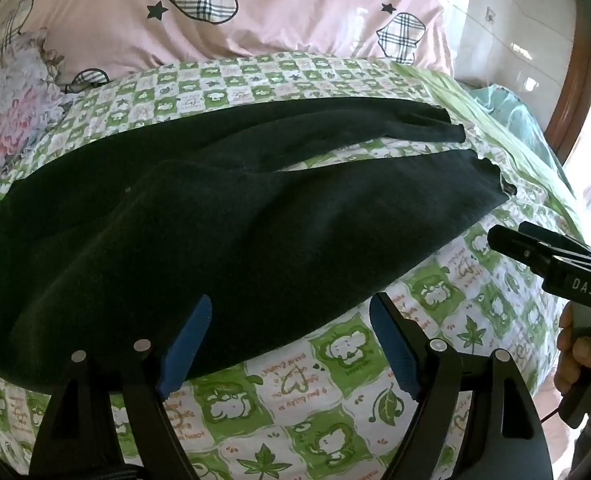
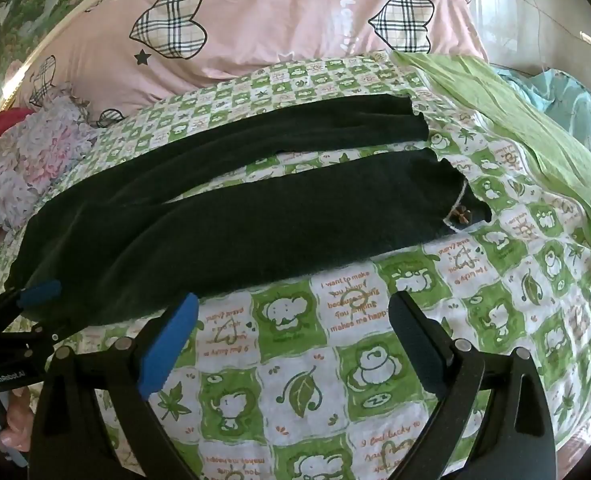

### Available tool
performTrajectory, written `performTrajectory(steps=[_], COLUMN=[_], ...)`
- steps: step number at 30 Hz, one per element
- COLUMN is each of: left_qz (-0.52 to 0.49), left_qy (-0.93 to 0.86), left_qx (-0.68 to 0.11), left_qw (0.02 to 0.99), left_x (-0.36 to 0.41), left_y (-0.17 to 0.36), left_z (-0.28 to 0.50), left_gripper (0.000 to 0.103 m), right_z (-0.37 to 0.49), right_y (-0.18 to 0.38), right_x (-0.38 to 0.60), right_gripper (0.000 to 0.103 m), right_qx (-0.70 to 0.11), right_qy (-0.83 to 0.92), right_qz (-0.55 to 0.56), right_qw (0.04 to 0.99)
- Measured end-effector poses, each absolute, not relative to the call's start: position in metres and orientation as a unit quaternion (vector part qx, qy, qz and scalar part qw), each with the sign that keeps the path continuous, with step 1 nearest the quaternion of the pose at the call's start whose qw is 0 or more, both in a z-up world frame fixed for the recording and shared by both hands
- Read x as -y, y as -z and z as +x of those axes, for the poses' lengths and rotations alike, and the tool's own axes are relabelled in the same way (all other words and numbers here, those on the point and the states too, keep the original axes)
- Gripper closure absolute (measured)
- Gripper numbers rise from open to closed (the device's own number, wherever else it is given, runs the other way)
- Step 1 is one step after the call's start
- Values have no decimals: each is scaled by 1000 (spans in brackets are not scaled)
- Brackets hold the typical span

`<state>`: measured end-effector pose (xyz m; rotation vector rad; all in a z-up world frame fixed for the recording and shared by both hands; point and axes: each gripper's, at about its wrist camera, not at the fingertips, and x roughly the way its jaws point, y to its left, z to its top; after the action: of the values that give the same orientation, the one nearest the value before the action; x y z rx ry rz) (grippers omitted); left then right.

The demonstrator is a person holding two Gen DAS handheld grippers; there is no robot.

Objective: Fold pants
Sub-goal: 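Position both grippers over the waistband of the dark pants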

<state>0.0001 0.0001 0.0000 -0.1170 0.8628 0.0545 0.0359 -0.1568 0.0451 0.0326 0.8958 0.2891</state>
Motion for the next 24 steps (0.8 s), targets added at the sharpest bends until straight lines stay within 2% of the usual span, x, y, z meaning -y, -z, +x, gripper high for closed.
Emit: performTrajectory(steps=[24], left_qz=[-60], left_qy=[-25], left_qx=[-416], left_qw=[907], left_x=[-4], left_y=[1], left_z=[2], left_gripper=[21], right_z=[43], right_y=[-43], right_x=[155], right_gripper=[7], right_qx=[-432], right_qy=[-141], right_qz=[20], right_qw=[891])
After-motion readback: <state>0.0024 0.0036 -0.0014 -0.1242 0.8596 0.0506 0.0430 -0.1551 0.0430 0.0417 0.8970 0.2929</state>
